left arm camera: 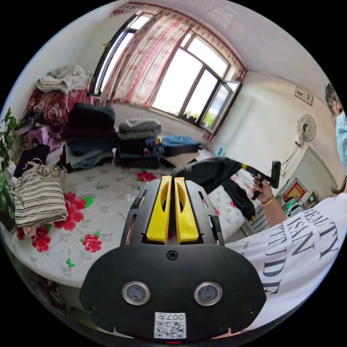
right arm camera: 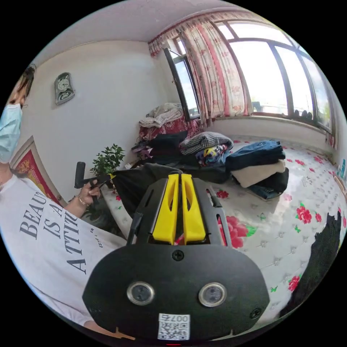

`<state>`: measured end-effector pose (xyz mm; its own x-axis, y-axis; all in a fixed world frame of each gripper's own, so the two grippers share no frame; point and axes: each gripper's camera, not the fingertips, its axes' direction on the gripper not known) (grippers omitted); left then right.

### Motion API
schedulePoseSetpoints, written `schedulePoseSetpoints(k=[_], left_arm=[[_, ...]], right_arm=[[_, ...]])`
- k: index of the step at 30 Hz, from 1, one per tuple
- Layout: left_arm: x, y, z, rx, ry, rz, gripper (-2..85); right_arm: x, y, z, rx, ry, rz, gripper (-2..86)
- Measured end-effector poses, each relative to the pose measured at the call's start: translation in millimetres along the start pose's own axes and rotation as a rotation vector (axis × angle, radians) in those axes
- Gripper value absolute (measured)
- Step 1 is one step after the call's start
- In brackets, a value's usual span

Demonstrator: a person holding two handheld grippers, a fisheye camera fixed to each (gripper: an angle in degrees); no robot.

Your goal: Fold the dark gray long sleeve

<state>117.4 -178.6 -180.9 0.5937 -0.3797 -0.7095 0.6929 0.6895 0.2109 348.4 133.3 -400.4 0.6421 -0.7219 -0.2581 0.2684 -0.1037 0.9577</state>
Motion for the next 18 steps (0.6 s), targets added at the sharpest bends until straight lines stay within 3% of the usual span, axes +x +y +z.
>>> schedulePoseSetpoints(k=[7, 13, 18], left_arm=[[141, -25, -134, 0.401, -0.100, 0.293, -0.9], [235, -18, -130, 0.610, -0.359, 0.529, -0.9], [200, -66, -25, 0.448, -0.371, 0.486, -0.8]], right_arm=[[-65, -22, -187, 0.366, 0.146, -0.225, -0.2], [-92, -28, -246, 0.512, 0.239, -0.331, -0.2], [-40, -67, -185, 0.338, 0.277, -0.278, -0.3]])
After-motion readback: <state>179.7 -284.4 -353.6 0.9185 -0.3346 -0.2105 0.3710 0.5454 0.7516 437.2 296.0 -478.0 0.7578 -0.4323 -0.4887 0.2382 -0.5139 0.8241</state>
